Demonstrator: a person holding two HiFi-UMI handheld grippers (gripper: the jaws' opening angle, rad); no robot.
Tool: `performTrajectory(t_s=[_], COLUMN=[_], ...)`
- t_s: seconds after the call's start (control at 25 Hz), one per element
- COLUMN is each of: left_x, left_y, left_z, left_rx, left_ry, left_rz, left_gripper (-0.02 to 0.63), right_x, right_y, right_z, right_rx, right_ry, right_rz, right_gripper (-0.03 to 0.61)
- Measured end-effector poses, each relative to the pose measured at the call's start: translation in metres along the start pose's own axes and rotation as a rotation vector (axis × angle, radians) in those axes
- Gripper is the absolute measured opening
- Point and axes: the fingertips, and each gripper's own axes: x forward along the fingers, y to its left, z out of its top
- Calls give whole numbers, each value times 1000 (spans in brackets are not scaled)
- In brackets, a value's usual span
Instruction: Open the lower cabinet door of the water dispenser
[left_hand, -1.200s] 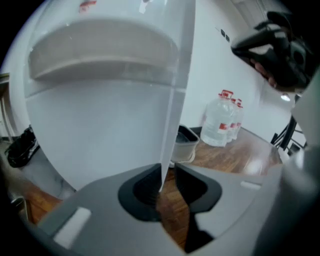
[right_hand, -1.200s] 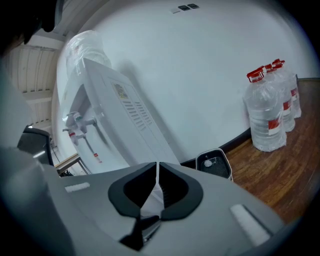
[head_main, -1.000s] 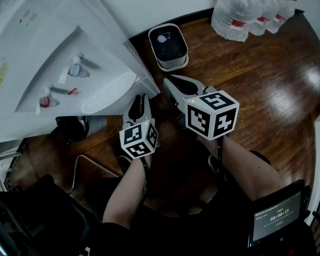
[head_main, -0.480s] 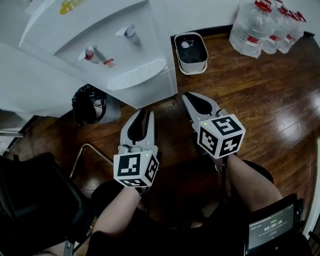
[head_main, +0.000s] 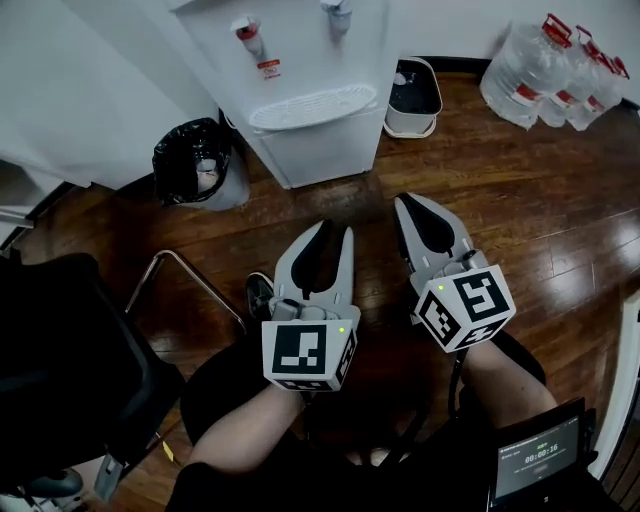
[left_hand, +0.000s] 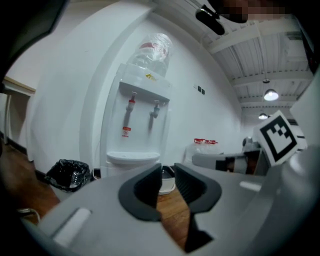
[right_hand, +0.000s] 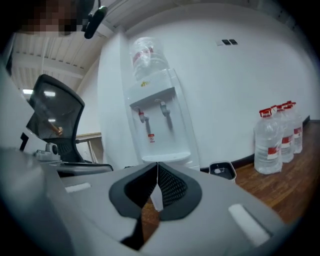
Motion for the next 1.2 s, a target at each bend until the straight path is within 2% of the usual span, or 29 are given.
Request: performTrajectory(t_s=[0.16,0.6,1.2], left_x=[-7,-15,-10], left_y=[0,24,3], left_z=[-22,-10,-16], left_rx=[-13,-49,-49], left_ry=[24,-2,18], left_rz=[-12,36,12], left_gripper=[103,95,95], right_x=[1,7,-4], right_y=[14,35,31], right_z=[0,-20,-17], right_rx=[-45,-76,-82], right_ry=[-10,36,31], right_rz=[14,55,61], right_gripper=[5,5,5])
